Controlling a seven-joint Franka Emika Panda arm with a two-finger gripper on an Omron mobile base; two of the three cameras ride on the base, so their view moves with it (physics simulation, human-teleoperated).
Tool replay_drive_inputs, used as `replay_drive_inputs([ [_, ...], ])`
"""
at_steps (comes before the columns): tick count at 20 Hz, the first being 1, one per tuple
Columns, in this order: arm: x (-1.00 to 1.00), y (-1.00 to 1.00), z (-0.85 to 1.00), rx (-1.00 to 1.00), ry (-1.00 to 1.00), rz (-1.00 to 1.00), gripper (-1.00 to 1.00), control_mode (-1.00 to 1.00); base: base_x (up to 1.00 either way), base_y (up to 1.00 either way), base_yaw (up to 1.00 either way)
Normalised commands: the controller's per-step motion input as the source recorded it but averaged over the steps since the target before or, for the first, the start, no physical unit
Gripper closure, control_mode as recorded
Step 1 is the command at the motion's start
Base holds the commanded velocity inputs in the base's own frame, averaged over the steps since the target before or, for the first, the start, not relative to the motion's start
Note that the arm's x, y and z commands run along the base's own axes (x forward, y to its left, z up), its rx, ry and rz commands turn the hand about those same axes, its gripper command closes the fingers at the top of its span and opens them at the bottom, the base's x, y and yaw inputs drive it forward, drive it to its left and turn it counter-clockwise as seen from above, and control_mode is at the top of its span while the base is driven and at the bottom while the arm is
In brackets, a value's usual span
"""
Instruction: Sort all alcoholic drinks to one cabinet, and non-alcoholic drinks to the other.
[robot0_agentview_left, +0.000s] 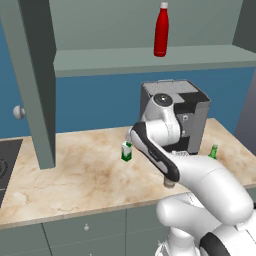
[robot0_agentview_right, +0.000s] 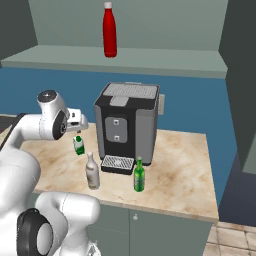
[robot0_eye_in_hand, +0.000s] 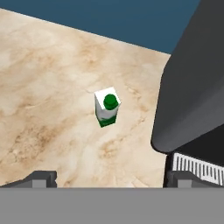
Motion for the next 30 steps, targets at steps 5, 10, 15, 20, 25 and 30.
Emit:
replay_drive_inputs([
  [5,0.22,0.11,-0.23,-0.01,0.0,0.03,-1.0,-1.0,0.0,0.0,0.0],
  [10,0.23,0.09,-0.2,-0.01,0.0,0.02,-1.0,-1.0,0.0,0.0,0.0],
  [15,0.25,0.07,-0.18,0.0,0.01,0.03,-1.0,-1.0,0.0,0.0,0.0],
  [20,0.22,0.05,-0.18,0.0,0.02,0.02,-1.0,-1.0,0.0,0.0,0.0],
  [25,0.19,0.04,-0.22,0.0,0.0,0.01,-1.0,-1.0,0.0,0.0,0.0],
  [30,0.11,0.01,-0.25,0.0,0.0,0.0,-1.0,-1.0,0.0,0.0,0.0],
])
